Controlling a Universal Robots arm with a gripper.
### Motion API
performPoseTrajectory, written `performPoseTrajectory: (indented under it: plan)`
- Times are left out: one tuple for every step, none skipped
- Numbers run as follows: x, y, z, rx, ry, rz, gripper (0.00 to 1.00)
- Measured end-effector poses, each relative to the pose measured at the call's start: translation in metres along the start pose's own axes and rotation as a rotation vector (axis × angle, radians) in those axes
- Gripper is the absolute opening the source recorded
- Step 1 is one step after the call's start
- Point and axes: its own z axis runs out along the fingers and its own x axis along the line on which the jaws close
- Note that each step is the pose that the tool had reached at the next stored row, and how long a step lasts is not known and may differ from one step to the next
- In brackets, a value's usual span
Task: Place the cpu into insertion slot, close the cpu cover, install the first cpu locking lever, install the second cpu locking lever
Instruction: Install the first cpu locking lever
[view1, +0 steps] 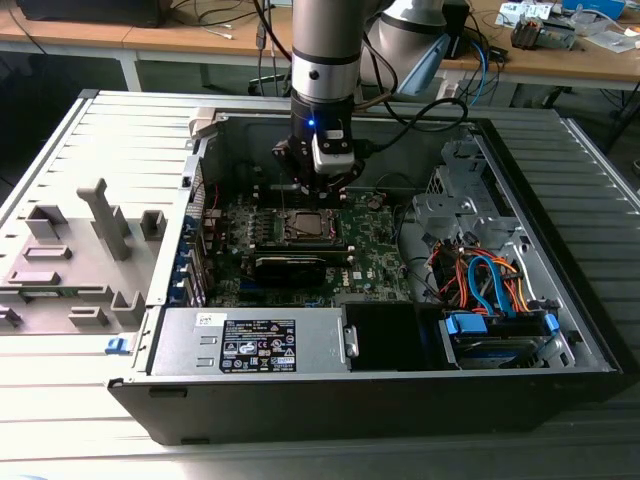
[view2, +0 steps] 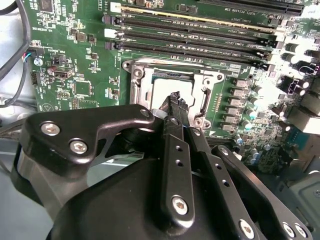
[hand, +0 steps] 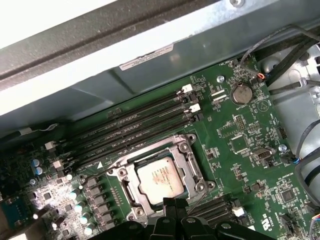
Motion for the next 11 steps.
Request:
performPoseTrajectory:
  plan:
    - [0.0000,0.0000,0.0000,-0.0001,-0.0003,-0.004,0.11]
    - [0.0000,0.0000,0.0000,-0.0003,-0.0004,-0.007,0.11]
    - [0.0000,0.0000,0.0000,-0.0002,-0.0005,-0.010,0.11]
    - [0.0000,0.0000,0.0000,-0.0003,-0.0007,-0.012,0.11]
    - [0.0000,0.0000,0.0000,-0.0003,-0.0008,-0.014,0.11]
    - [0.0000,0.0000,0.0000,-0.0005,-0.0009,-0.016,0.11]
    - [0.0000,0.0000,0.0000,-0.0005,-0.0010,-0.017,0.11]
    - [0.0000,0.0000,0.0000,-0.0005,-0.0011,-0.019,0.11]
    - [0.0000,0.0000,0.0000,-0.0006,-0.0013,-0.021,0.11]
    - [0.0000,0.0000,0.0000,-0.0007,-0.0014,-0.024,0.11]
    - [0.0000,0.0000,0.0000,-0.0007,-0.0015,-0.025,0.11]
